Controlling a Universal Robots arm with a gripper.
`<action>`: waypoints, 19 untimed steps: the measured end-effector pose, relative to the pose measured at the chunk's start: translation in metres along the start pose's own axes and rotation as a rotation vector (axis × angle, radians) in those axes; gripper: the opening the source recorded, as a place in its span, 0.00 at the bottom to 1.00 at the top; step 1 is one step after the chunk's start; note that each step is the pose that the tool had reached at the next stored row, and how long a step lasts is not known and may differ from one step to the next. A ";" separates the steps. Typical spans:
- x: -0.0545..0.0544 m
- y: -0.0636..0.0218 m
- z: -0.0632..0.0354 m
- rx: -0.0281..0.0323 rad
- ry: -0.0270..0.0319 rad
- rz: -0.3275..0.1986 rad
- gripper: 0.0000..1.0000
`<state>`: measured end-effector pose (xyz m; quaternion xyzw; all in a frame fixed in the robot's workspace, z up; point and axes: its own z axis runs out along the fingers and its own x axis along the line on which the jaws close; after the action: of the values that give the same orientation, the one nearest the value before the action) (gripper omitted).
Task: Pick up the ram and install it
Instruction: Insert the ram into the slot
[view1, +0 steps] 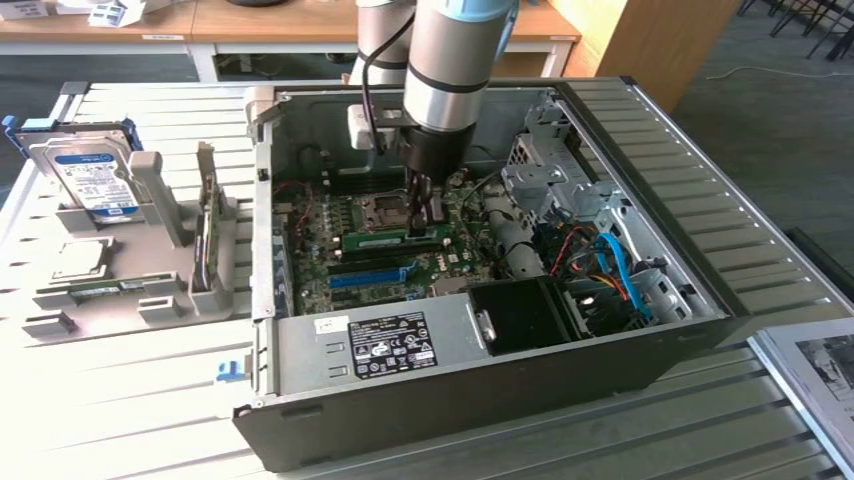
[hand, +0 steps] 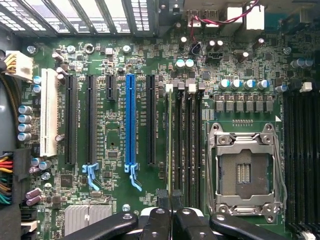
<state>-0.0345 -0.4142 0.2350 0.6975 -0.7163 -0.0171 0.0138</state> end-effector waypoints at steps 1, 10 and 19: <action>0.000 -0.0001 0.0001 0.0001 -0.0001 0.000 0.11; 0.000 -0.0002 0.0035 0.0000 0.0002 0.000 0.11; -0.002 -0.0001 0.0036 0.0000 0.0000 0.000 0.11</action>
<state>-0.0345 -0.4121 0.2314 0.6975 -0.7162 -0.0171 0.0138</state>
